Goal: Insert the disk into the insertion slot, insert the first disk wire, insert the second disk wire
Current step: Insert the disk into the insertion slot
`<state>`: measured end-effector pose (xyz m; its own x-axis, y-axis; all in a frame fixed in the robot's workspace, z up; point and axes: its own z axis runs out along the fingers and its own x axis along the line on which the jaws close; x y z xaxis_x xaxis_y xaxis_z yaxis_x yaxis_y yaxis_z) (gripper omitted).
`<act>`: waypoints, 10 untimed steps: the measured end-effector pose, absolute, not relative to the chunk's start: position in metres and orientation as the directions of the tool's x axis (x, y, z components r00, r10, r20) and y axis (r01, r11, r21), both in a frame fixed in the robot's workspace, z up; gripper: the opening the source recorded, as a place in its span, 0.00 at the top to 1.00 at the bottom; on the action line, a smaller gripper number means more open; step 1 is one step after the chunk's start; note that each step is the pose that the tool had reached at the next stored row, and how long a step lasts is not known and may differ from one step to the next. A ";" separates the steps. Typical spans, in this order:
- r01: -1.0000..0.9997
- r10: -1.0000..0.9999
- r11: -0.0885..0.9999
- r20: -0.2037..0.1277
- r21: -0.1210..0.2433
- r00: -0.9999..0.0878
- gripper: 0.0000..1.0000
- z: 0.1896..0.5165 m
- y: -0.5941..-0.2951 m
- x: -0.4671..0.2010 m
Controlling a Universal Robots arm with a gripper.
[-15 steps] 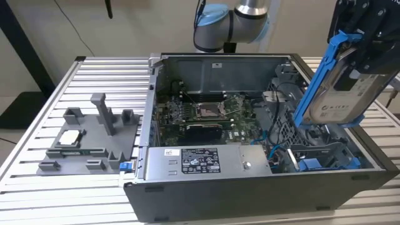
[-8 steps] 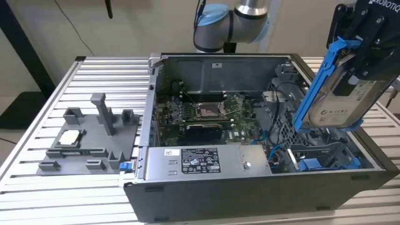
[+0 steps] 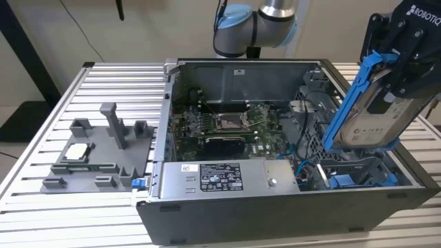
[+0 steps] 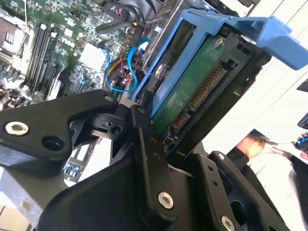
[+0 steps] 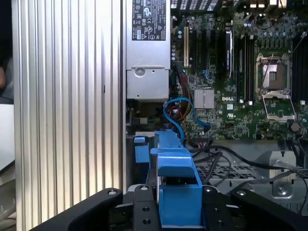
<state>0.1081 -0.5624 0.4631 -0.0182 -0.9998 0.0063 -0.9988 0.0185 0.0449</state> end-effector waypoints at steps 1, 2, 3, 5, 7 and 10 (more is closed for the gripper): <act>-0.999 -1.000 0.019 0.006 0.045 -0.018 0.67 0.462 -0.563 0.108; -0.999 -1.000 0.018 0.006 0.045 -0.018 0.67 0.461 -0.563 0.109; -0.999 -1.000 0.018 0.006 0.045 -0.018 0.67 0.460 -0.564 0.109; -0.999 -1.000 0.018 0.006 0.045 -0.018 0.67 0.458 -0.565 0.109; -0.999 -1.000 0.019 0.006 0.045 -0.018 0.67 0.455 -0.565 0.110; -0.999 -1.000 0.019 0.006 0.045 -0.018 0.67 0.452 -0.566 0.111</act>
